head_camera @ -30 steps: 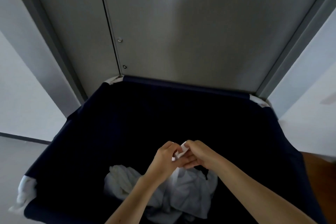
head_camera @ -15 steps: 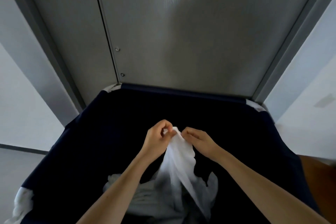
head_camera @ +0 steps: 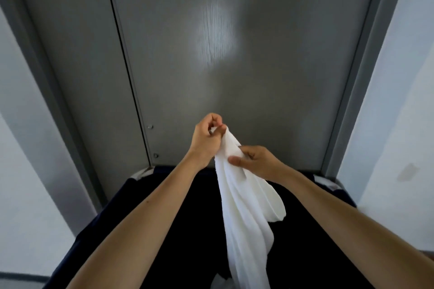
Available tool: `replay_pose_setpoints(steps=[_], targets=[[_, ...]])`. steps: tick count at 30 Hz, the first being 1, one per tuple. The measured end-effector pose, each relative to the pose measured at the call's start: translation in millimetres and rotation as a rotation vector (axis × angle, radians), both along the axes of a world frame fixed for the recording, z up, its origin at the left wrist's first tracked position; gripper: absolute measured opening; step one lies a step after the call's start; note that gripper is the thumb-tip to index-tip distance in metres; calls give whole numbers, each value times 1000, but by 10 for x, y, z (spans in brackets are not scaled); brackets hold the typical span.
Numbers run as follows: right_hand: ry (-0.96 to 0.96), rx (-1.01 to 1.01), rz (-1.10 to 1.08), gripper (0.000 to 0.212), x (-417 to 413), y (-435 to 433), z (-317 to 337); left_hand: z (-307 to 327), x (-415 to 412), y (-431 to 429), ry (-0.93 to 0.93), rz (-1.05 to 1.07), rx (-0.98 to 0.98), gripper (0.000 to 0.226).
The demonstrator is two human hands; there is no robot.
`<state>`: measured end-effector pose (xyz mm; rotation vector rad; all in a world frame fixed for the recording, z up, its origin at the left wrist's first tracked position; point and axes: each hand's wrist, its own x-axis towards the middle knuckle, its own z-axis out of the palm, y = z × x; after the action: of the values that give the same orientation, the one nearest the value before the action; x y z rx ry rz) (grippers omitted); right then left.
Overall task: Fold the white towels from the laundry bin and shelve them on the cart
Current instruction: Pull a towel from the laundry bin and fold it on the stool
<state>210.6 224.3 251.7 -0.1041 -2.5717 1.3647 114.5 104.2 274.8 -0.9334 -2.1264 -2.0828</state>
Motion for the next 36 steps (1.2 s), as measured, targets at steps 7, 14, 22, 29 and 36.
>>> replay_pose_setpoints(steps=[7,14,22,29,36], targets=[[-263,573,-44,21,-101,348,2,281,-282,49,53,154,60,32],[-187,734,-272,26,-237,569,119,596,-657,-152,120,336,99,36],[-352,845,-422,33,-30,915,96,325,-921,-809,183,593,-188,11],[-164,634,-497,27,-148,868,220,-8,-956,-1089,468,307,-1103,34],[-108,70,-584,24,-302,934,515,-8,-889,-1113,343,296,-922,27]])
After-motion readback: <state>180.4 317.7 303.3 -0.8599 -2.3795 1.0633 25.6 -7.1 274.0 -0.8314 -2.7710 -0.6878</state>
